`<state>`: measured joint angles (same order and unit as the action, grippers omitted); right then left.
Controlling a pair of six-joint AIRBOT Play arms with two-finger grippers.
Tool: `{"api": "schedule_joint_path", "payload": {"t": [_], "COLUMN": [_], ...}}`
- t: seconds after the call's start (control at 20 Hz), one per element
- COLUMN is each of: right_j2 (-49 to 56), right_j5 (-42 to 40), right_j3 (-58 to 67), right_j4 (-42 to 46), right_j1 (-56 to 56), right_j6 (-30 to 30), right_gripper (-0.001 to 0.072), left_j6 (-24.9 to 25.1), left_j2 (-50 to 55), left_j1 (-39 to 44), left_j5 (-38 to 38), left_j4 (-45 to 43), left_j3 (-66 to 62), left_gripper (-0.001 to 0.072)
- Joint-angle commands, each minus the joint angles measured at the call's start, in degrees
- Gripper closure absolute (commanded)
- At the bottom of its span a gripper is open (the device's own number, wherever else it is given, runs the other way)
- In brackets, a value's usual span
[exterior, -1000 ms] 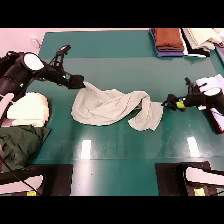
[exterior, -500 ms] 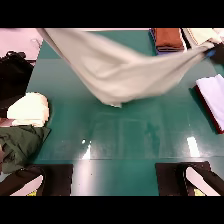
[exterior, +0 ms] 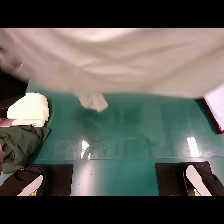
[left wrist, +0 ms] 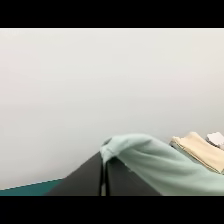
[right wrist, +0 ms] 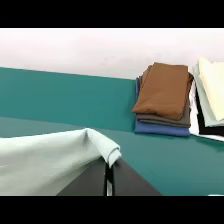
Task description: Fold the shirts.
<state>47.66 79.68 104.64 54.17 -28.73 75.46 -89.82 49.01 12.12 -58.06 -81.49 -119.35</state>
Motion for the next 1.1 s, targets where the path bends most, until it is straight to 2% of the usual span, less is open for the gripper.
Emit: {"api": "schedule_joint_path", "payload": {"t": [0.0,0.15,0.3,0.45,0.6,0.7,0.9,1.05], "right_j2": [4.37,9.38,16.02,24.50,31.50,34.95,35.82,31.34], "right_j5": [6.51,9.05,8.76,4.39,-0.07,0.17,5.01,5.79], "right_j3": [1.38,-6.45,-16.70,-23.04,-21.35,-17.07,-12.28,-15.80], "right_j4": [0.50,7.61,16.11,16.31,15.72,13.57,7.82,7.76], "right_j1": [0.79,7.98,15.78,18.97,19.71,19.28,17.42,17.49], "right_j6": [4.15,8.20,11.21,11.32,11.28,11.17,8.74,6.40], "right_gripper": [0.0693,0.0693,0.0693,0.0693,0.0687,0.0420,0.0419,0.0419], "left_j6": [-0.20,-0.20,-0.50,-1.75,-3.32,-3.32,-1.57,-0.76], "left_j2": [3.69,13.40,26.03,38.88,44.96,45.07,42.01,32.68], "left_j1": [-0.02,-0.02,-0.04,-0.04,-0.94,-2.82,-8.70,-10.49], "left_j5": [-1.68,-10.08,-11.98,-10.99,-10.56,-10.99,-21.24,-19.80], "left_j4": [-5.62,-7.06,-6.21,-6.16,-6.12,-6.12,-2.69,0.13], "left_j3": [3.39,9.29,15.04,16.57,16.57,15.87,14.67,28.22], "left_gripper": [0.0688,0.0687,0.0686,0.0686,0.0681,0.0201,0.0229,0.0227]}}
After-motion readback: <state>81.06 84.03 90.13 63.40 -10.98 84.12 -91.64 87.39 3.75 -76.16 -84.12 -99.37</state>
